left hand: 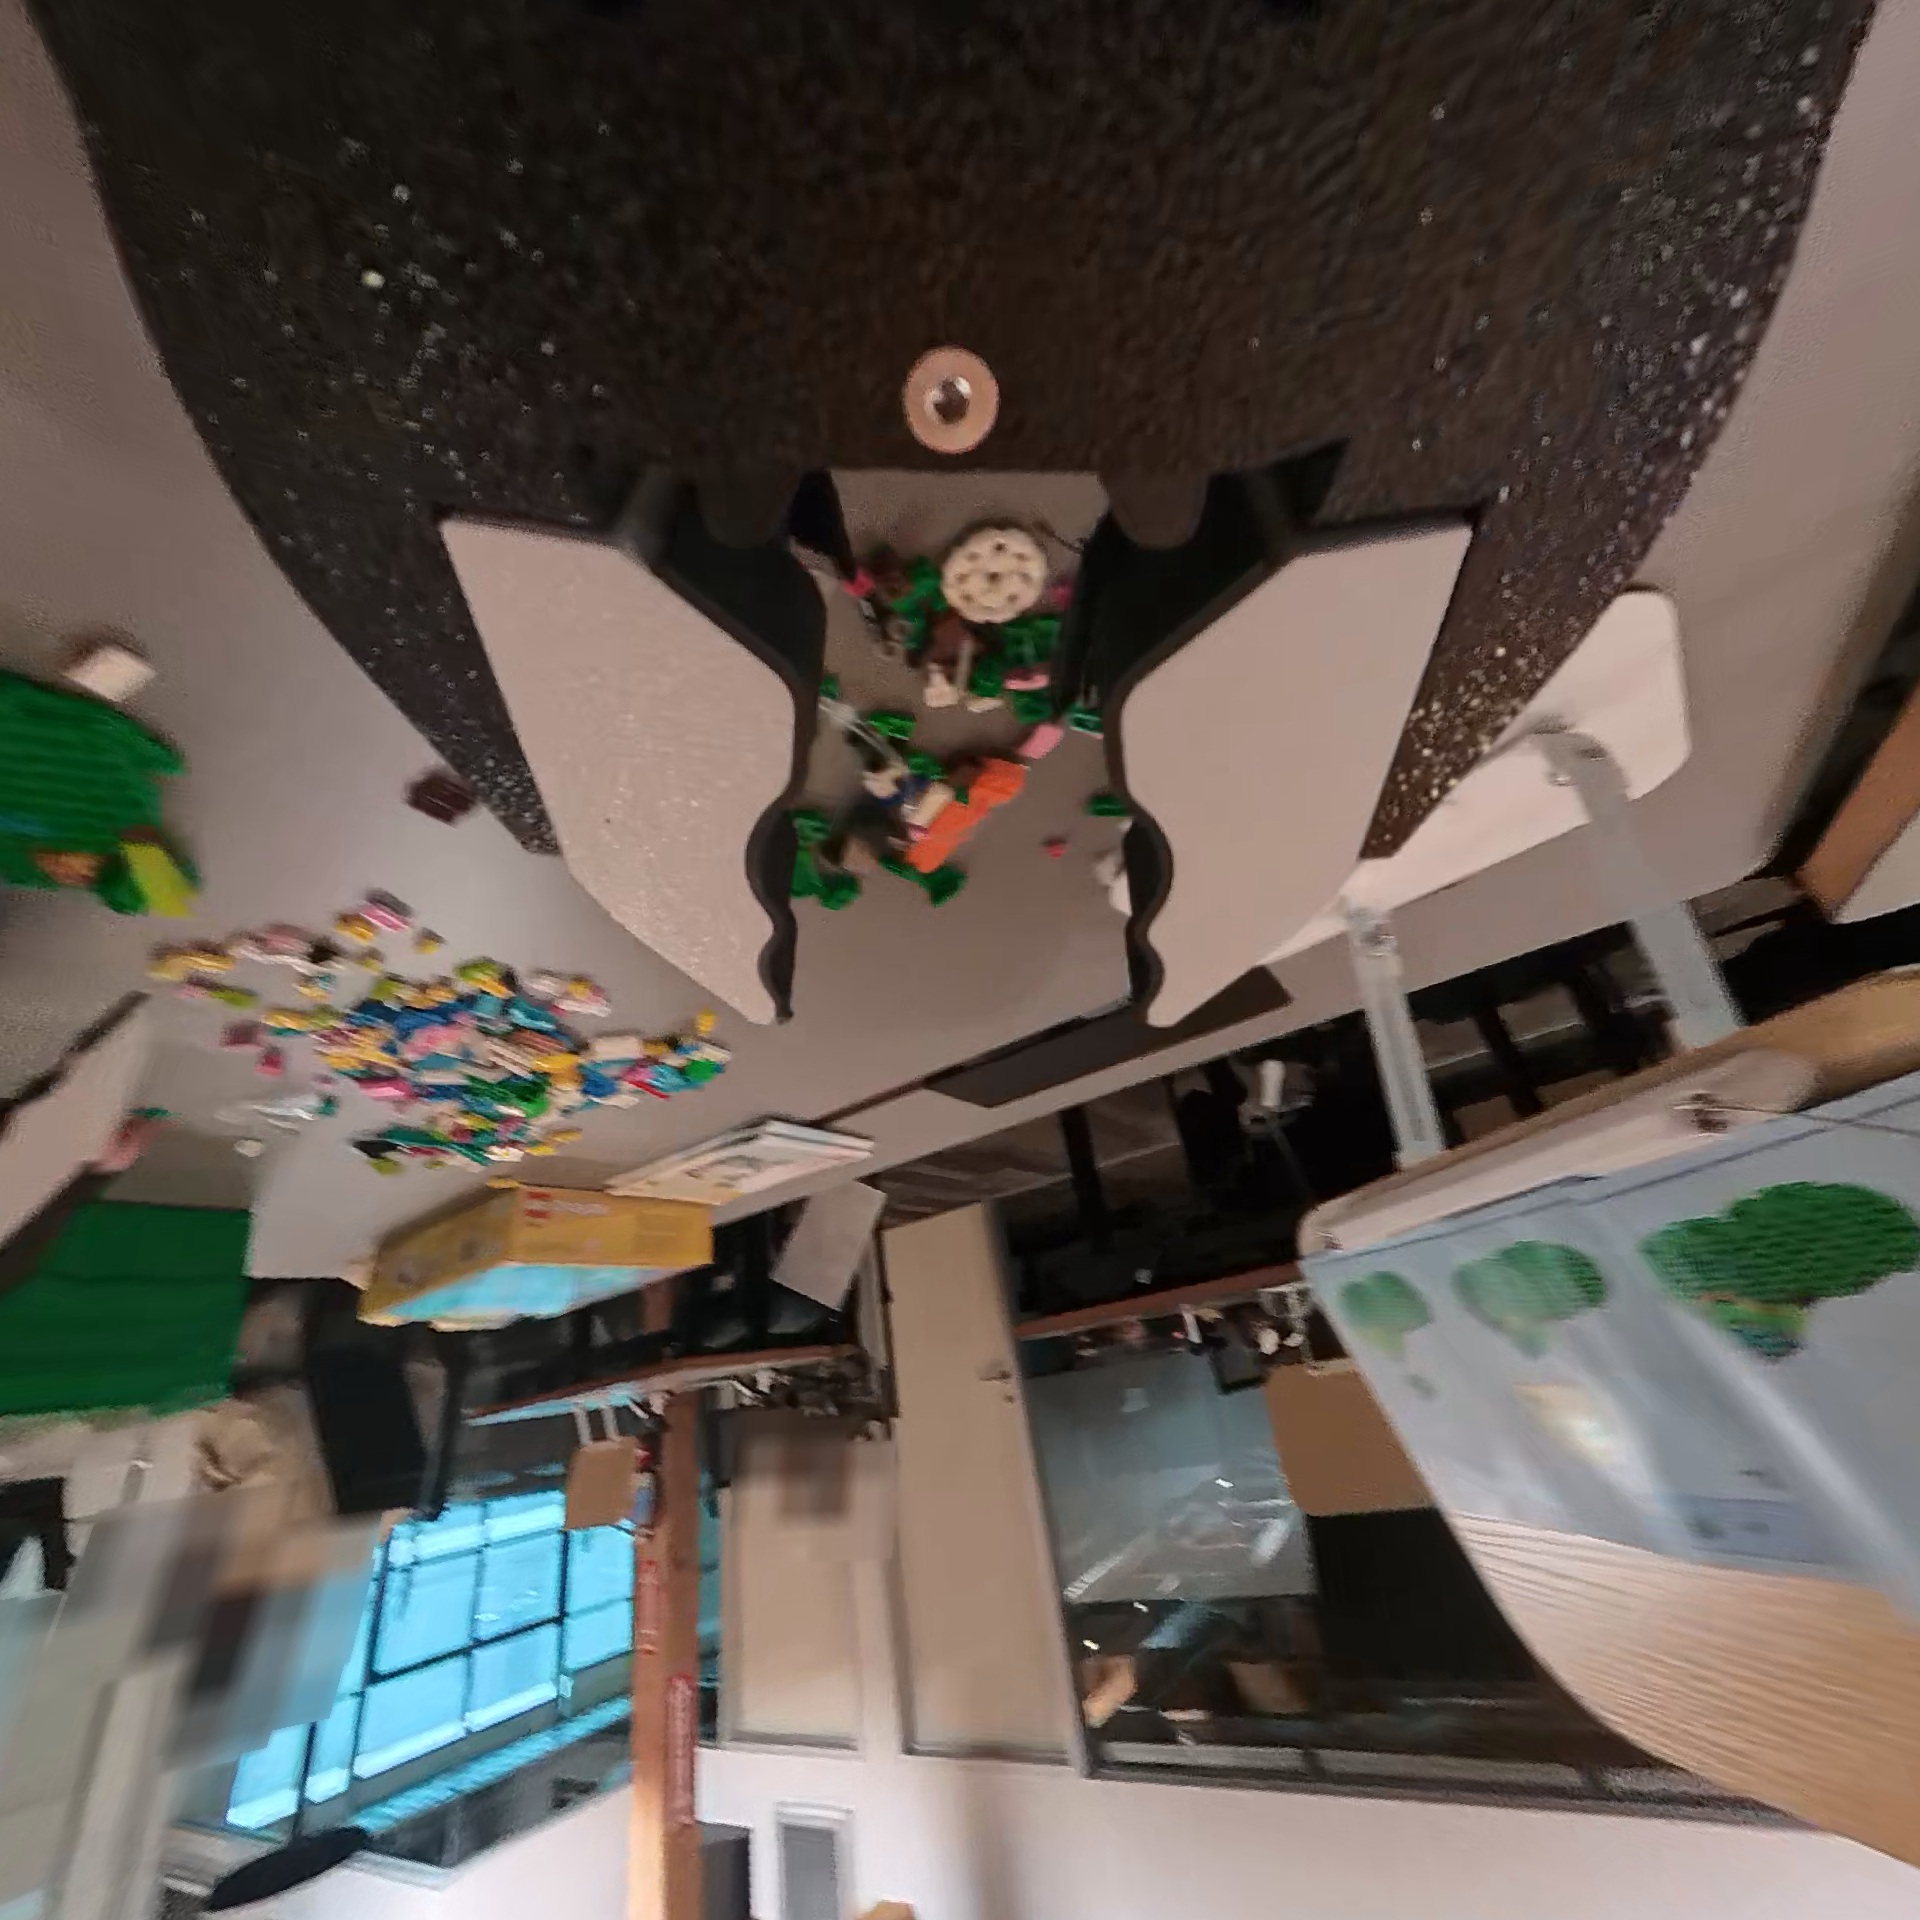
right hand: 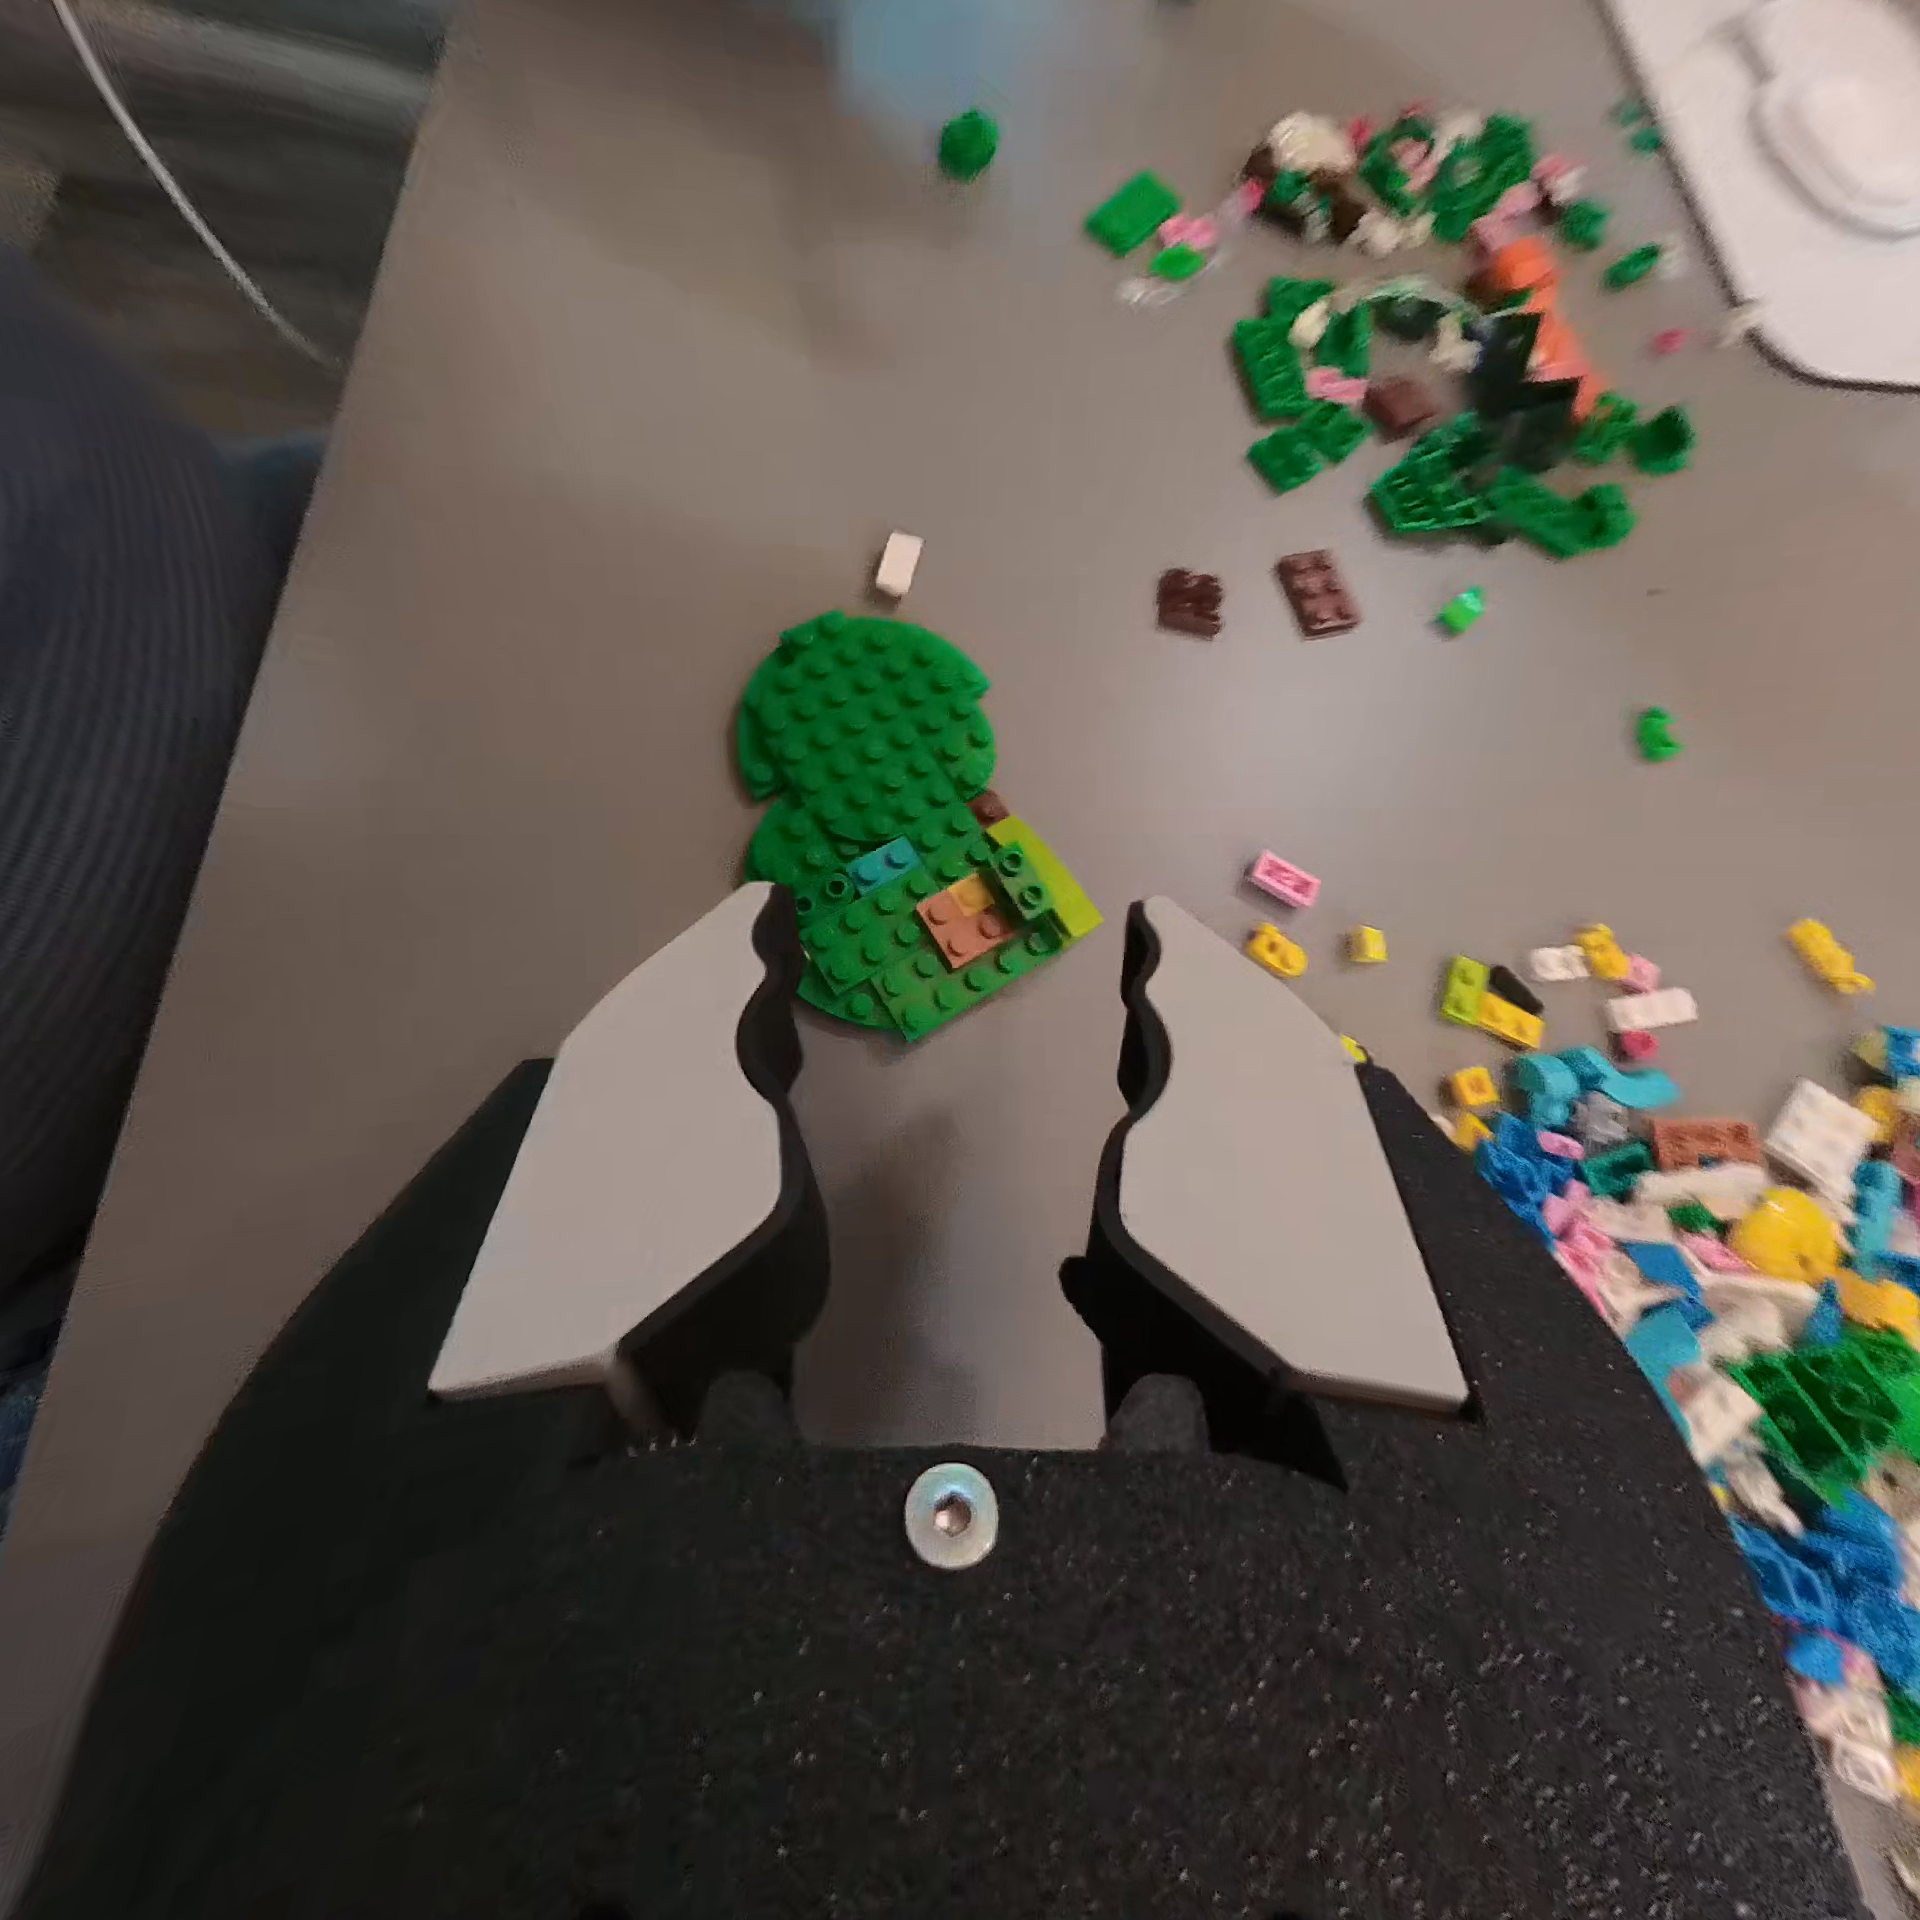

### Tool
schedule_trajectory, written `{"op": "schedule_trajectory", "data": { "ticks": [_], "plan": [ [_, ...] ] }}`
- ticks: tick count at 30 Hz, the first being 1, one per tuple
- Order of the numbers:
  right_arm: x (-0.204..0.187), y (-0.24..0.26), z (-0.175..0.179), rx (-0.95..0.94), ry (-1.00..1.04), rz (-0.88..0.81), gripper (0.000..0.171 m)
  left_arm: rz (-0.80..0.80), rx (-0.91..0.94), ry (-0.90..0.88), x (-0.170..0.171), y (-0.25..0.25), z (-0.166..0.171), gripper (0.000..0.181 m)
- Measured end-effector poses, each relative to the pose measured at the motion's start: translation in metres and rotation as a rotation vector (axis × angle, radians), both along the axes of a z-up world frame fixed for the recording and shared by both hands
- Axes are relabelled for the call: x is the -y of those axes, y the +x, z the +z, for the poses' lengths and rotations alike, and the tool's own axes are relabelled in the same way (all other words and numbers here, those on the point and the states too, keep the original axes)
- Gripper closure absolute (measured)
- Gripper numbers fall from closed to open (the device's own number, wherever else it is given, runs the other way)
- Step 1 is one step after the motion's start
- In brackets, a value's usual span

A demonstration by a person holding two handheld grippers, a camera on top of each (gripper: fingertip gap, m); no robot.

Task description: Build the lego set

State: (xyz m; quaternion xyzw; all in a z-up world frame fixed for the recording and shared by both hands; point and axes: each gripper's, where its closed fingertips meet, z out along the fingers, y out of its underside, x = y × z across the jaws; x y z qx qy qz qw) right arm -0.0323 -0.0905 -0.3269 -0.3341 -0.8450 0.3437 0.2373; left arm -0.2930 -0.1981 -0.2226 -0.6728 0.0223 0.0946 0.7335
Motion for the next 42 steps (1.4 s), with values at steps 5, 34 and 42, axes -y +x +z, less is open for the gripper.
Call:
{"op": "schedule_trajectory", "data": {
  "ticks": [5, 34, 42],
  "plan": [
    [0.009, -0.004, -0.025, 0.076, 0.082, 0.095, 0.093, -0.190, 0.045, -0.144, 0.002, 0.057, -0.023, 0.121],
    [-0.036, -0.047, 0.026, -0.126, -0.131, -0.142, 0.097, 0.231, 0.169, 0.183, 0.061, 0.021, -0.011, 0.117],
    [-0.151, -0.028, 0.031, -0.177, 0.201, -0.516, 0.109, 0.174, 0.173, 0.136, 0.051, 0.029, -0.018, 0.119]
  ]
}}
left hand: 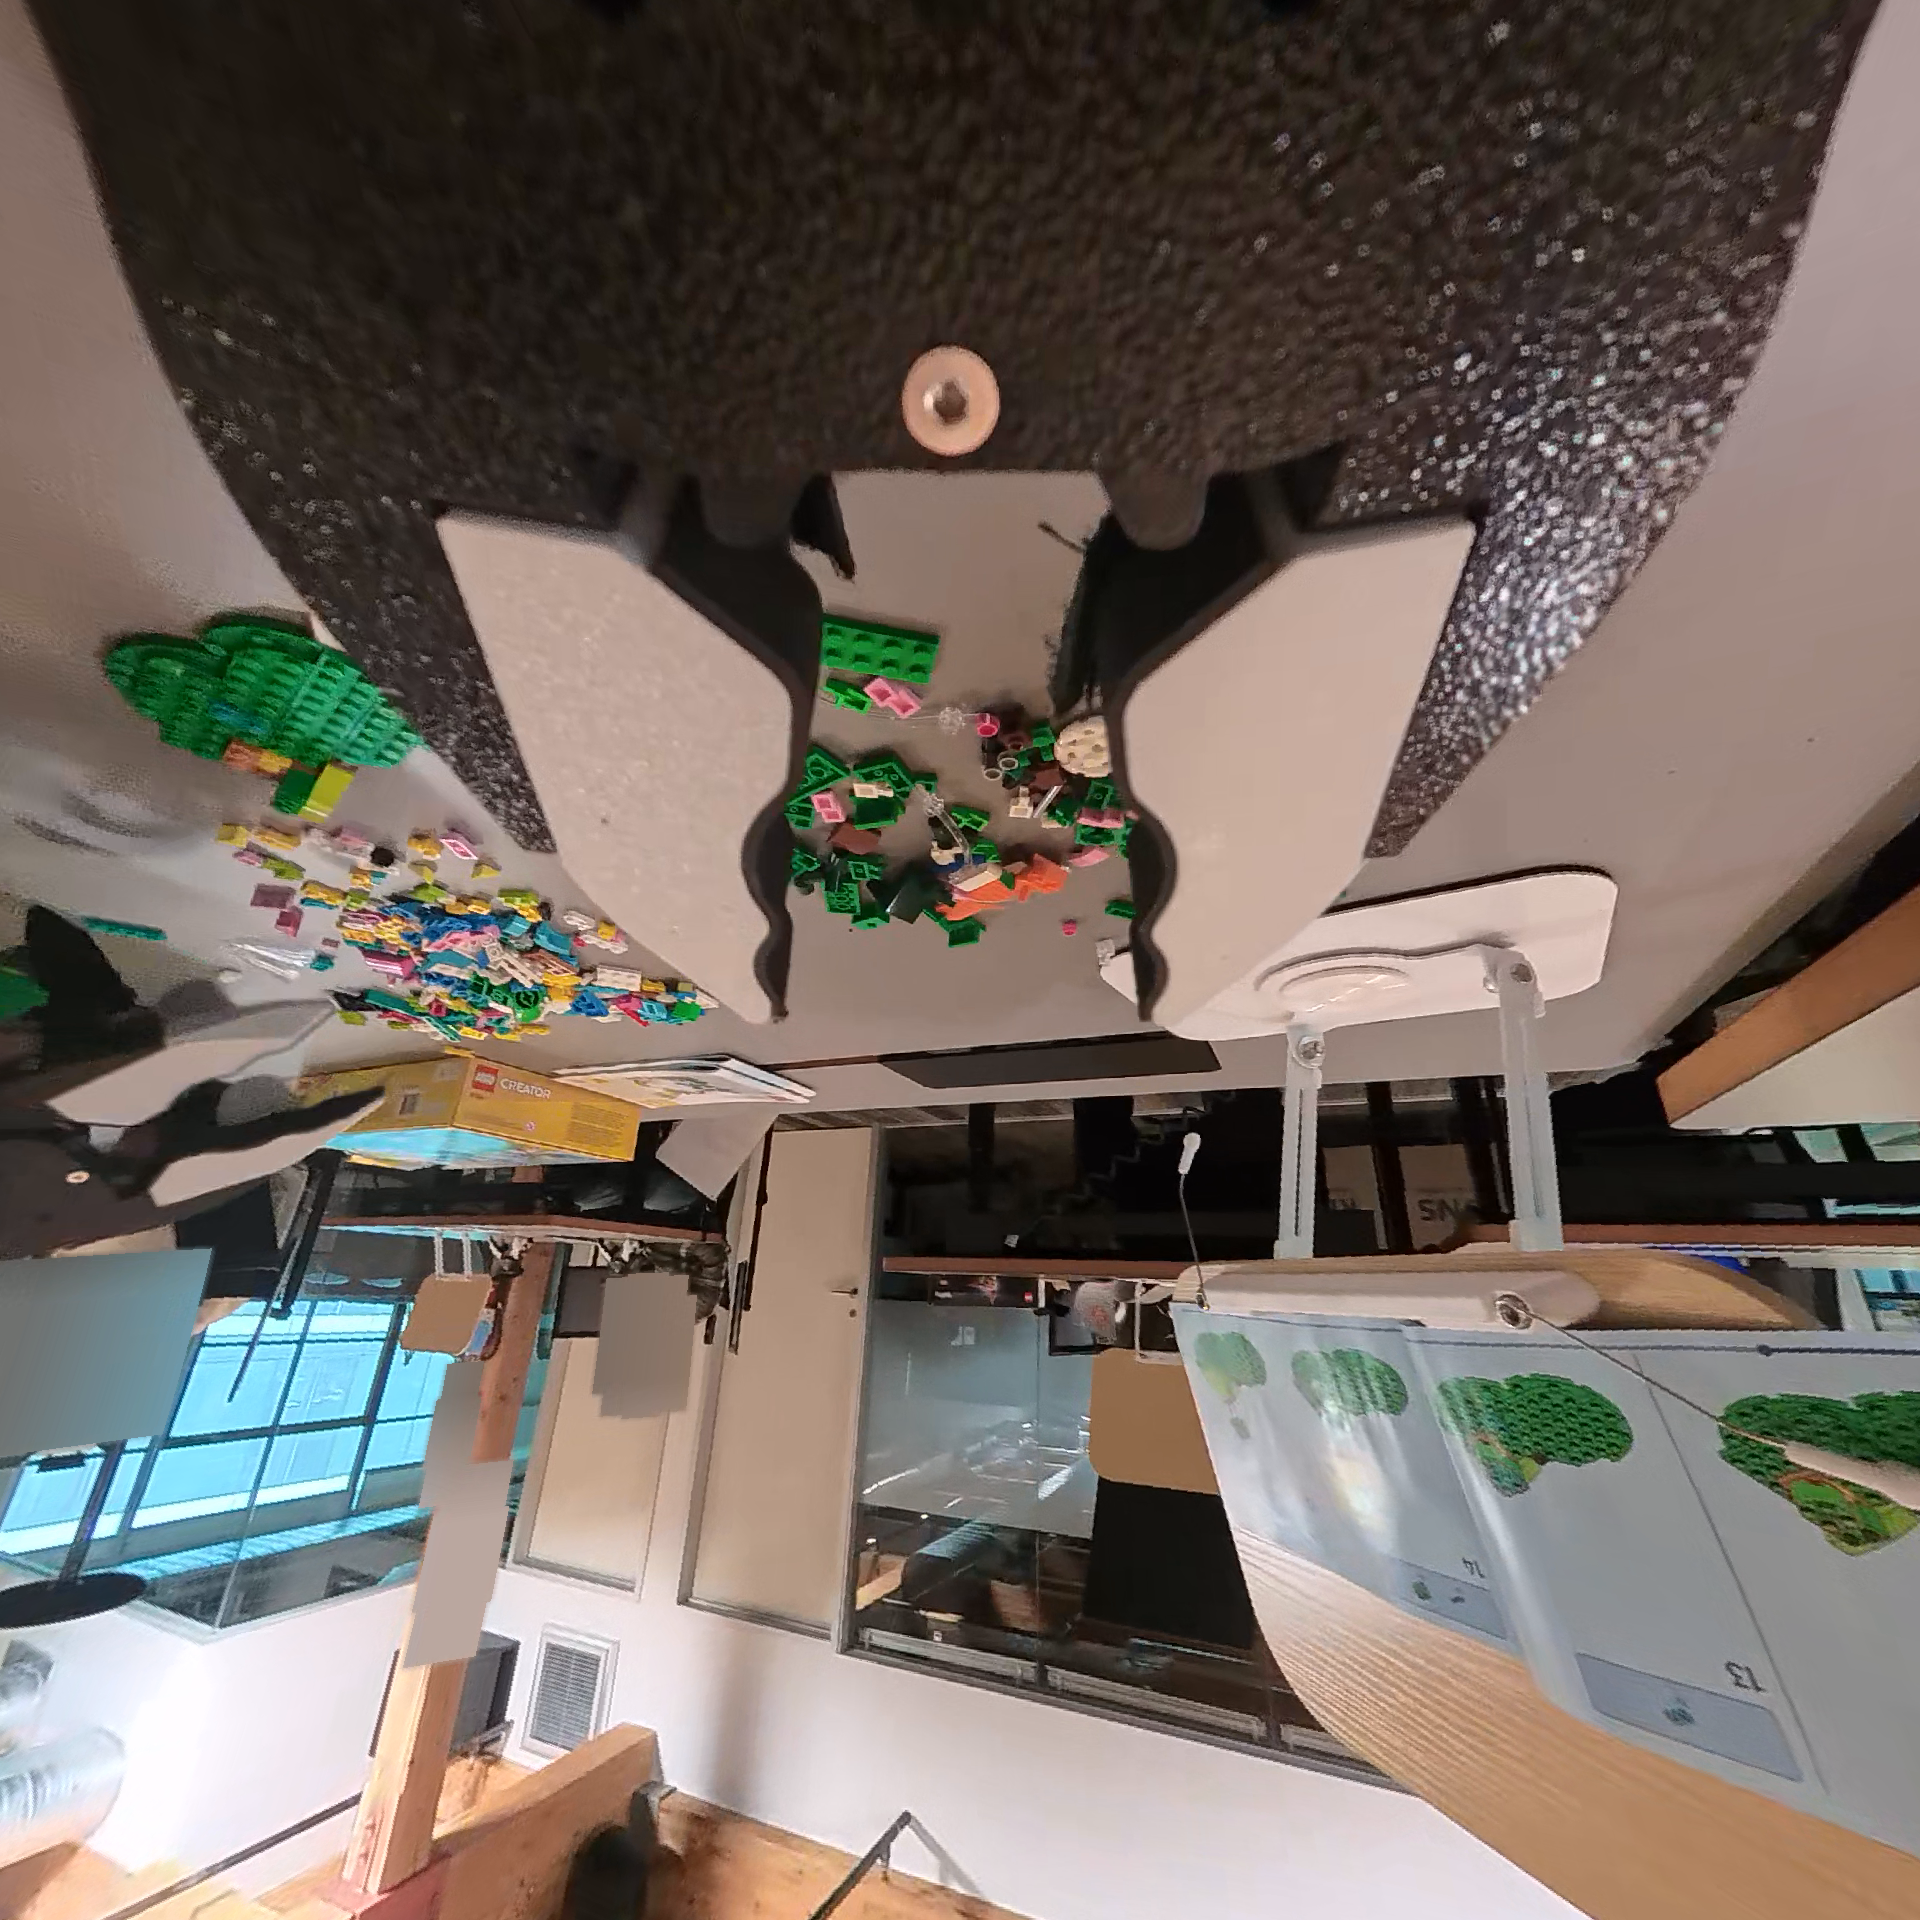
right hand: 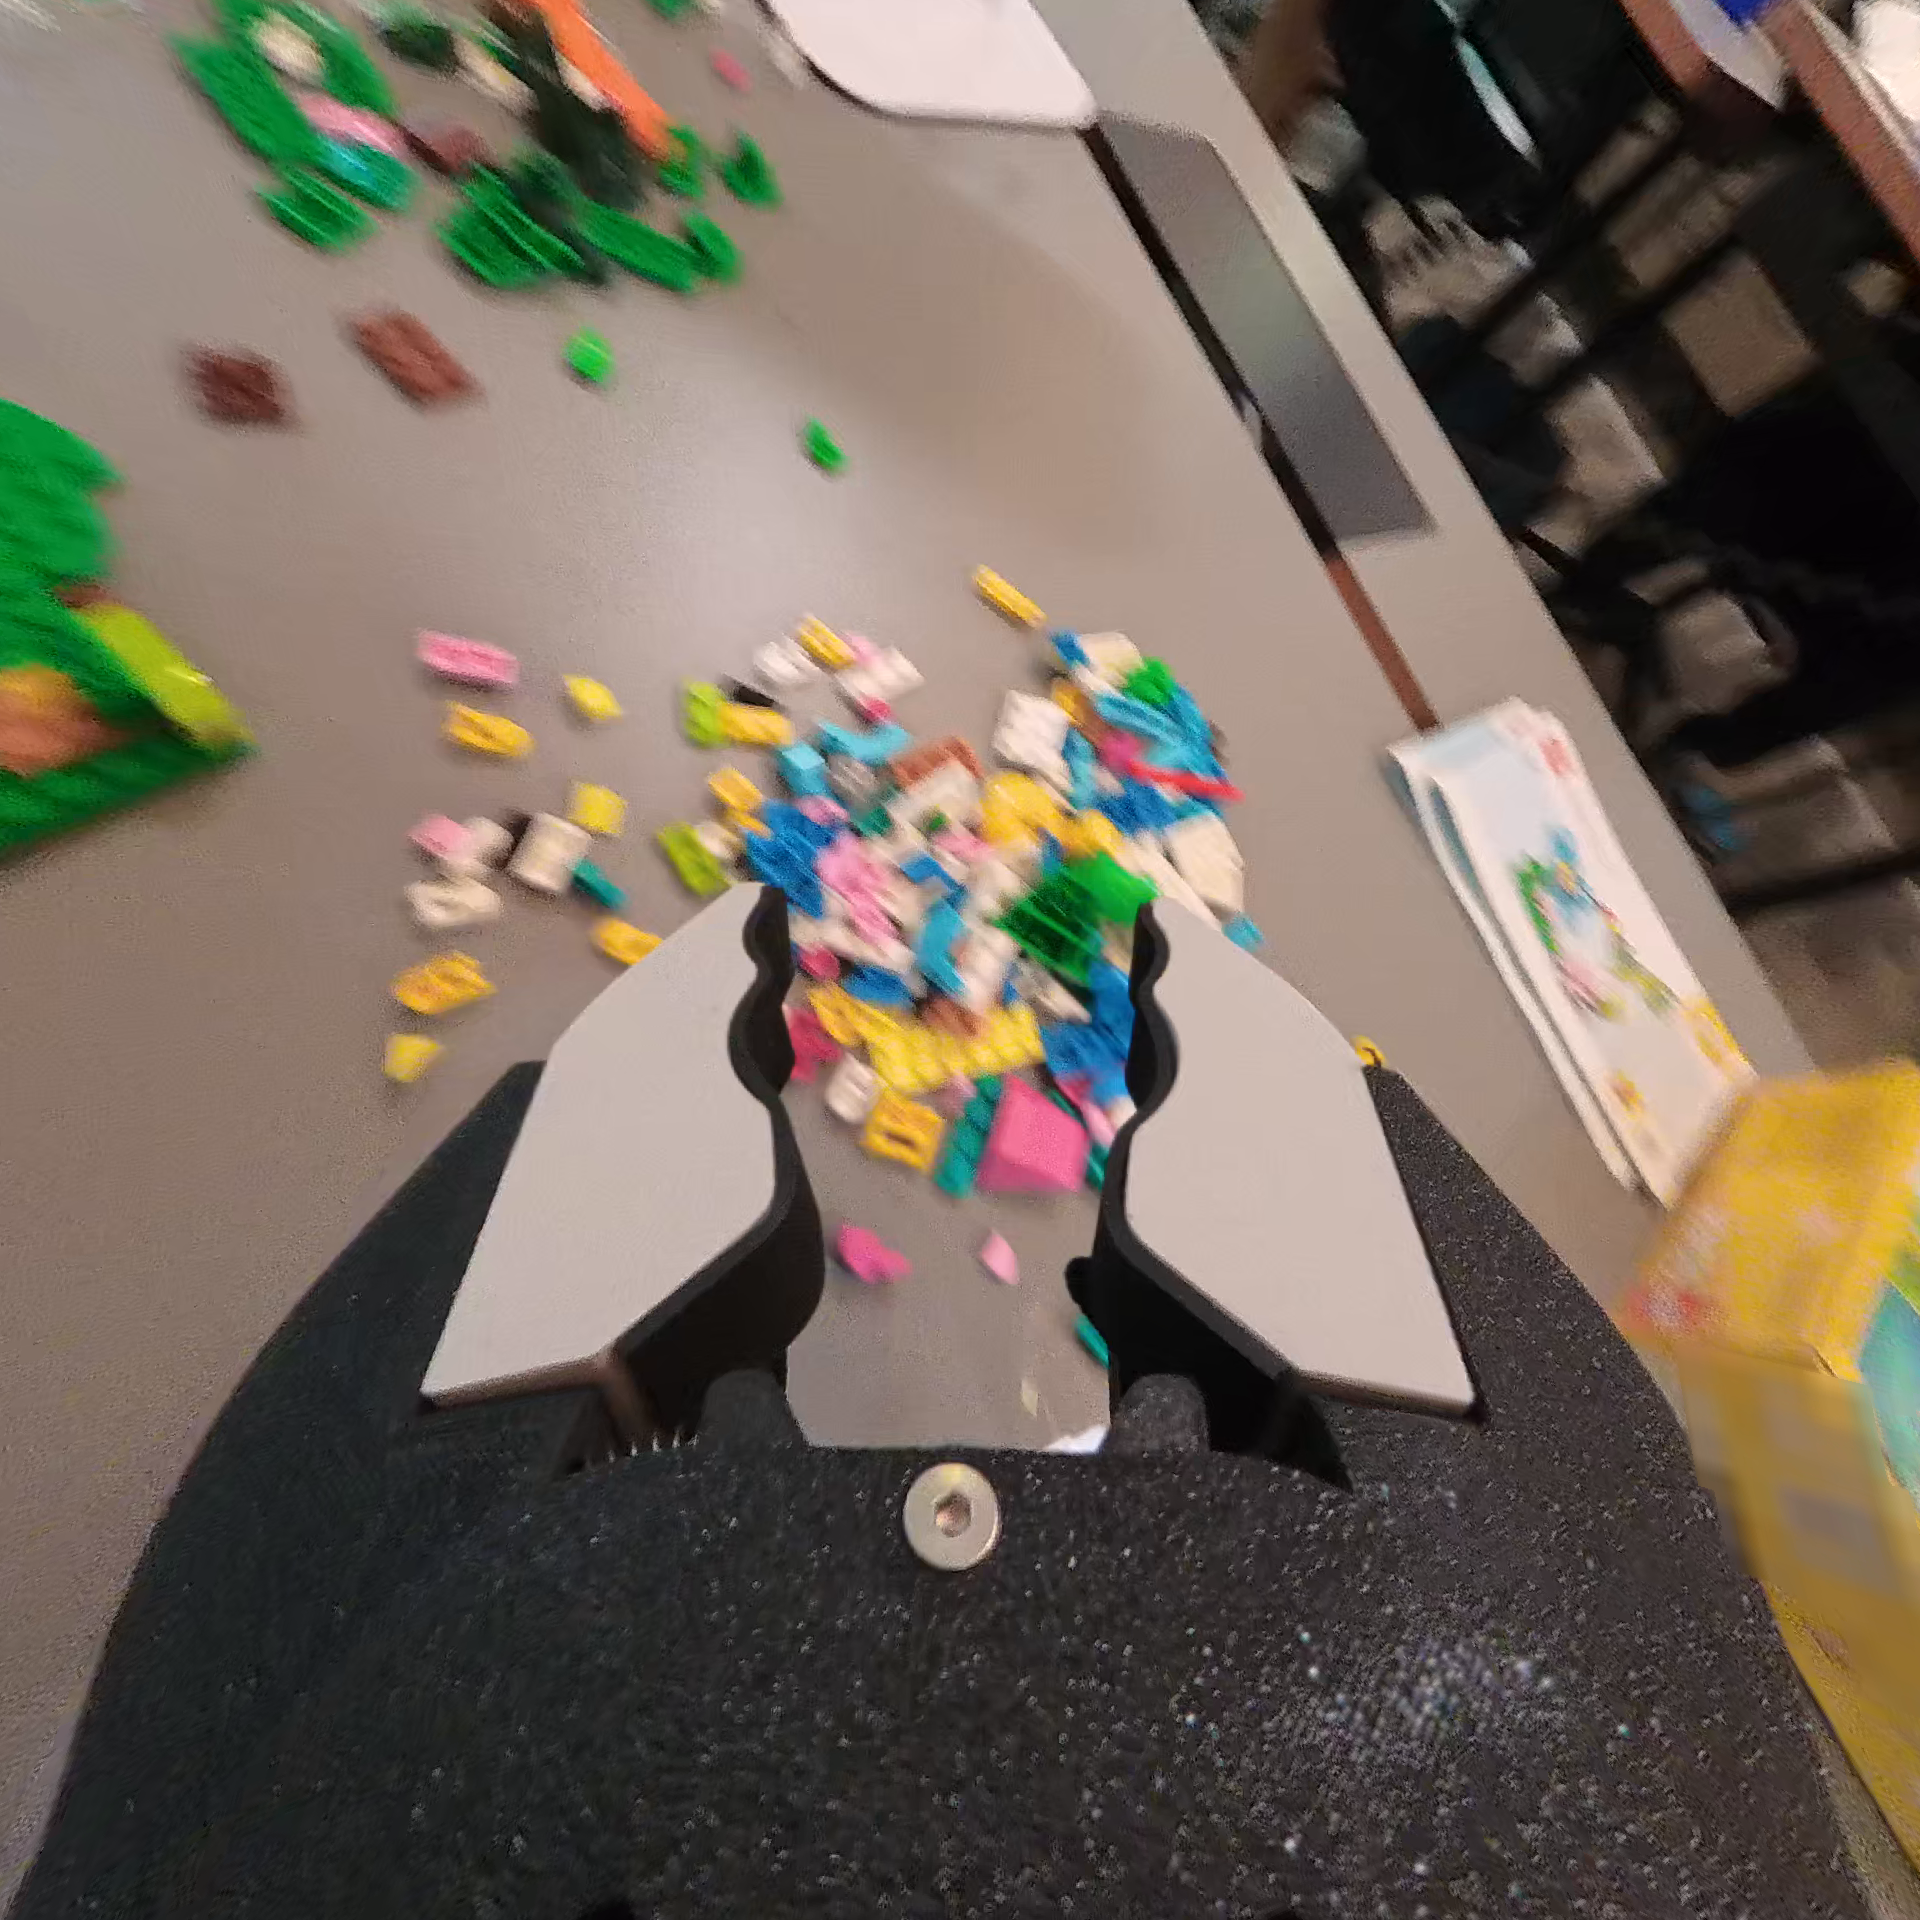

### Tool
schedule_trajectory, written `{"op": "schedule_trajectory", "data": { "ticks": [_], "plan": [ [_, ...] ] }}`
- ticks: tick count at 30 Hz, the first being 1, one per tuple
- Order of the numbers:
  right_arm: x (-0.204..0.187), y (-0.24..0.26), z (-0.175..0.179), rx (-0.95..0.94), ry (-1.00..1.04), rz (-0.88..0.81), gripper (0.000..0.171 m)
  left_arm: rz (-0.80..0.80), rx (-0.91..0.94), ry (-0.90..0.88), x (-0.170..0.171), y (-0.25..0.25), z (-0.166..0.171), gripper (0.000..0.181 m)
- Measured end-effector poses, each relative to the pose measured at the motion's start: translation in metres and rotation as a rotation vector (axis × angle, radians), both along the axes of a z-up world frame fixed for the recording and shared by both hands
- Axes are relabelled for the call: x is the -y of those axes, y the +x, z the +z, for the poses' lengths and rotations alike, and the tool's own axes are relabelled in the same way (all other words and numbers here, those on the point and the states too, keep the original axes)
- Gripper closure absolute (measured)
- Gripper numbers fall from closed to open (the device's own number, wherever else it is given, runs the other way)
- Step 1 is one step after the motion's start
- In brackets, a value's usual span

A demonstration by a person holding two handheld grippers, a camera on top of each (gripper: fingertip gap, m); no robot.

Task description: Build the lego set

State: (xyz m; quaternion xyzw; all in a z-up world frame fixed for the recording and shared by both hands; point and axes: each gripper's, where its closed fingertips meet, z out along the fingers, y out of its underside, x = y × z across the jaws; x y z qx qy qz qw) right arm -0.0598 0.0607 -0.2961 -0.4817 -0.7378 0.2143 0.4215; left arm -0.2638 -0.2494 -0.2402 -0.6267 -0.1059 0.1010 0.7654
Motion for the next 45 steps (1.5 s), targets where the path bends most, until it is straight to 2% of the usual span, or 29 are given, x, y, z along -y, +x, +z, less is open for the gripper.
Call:
{"op": "schedule_trajectory", "data": {
  "ticks": [3, 5, 8, 13, 16, 18, 22, 27, 29, 34, 38, 42, 44, 45],
  "plan": [
    [-0.040, 0.028, -0.001, 0.022, 0.034, -0.130, 0.110, -0.009, -0.001, -0.009, -0.002, 0.002, -0.001, 0.119],
    [-0.040, 0.042, -0.003, 0.024, -0.027, -0.100, 0.110, -0.016, 0.001, -0.012, -0.003, 0.002, -0.002, 0.120],
    [0.016, 0.050, -0.008, 0.030, -0.191, 0.193, 0.108, -0.059, -0.006, -0.039, -0.009, 0.009, -0.005, 0.120],
    [0.119, 0.035, -0.029, 0.135, -0.214, 0.593, 0.094, -0.230, -0.094, -0.189, -0.040, 0.053, -0.018, 0.120],
    [0.148, 0.022, -0.046, 0.238, -0.123, 0.732, 0.089, -0.336, -0.112, -0.237, -0.055, 0.083, -0.022, 0.122],
    [0.154, 0.014, -0.054, 0.307, -0.055, 0.790, 0.094, -0.402, -0.069, -0.245, -0.061, 0.097, -0.021, 0.121],
    [0.155, 0.003, -0.062, 0.409, 0.004, 0.858, 0.099, -0.480, 0.022, -0.226, -0.063, 0.115, -0.014, 0.121],
    [0.164, 0.001, -0.067, 0.532, -0.087, 0.850, 0.084, -0.442, 0.007, -0.257, -0.055, 0.121, -0.015, 0.123],
    [0.167, 0.000, -0.071, 0.559, -0.074, 0.835, 0.083, -0.414, -0.014, -0.278, -0.053, 0.123, -0.018, 0.123],
    [0.171, -0.002, -0.071, 0.582, -0.078, 0.789, 0.105, -0.386, -0.083, -0.361, -0.051, 0.132, -0.028, 0.124],
    [0.168, -0.004, -0.070, 0.567, -0.082, 0.788, 0.105, -0.387, -0.235, -0.511, -0.061, 0.141, -0.044, 0.124],
    [0.168, -0.006, -0.060, 0.538, -0.260, 0.780, 0.106, -0.303, -0.693, -0.847, -0.077, 0.140, -0.081, 0.115],
    [0.165, -0.007, -0.056, 0.532, -0.333, 0.773, 0.106, -0.302, -0.877, -0.940, -0.088, 0.143, -0.094, 0.107],
    [0.164, -0.008, -0.055, 0.532, -0.363, 0.770, 0.106, -0.315, -0.926, -0.961, -0.094, 0.146, -0.099, 0.112]
  ]
}}
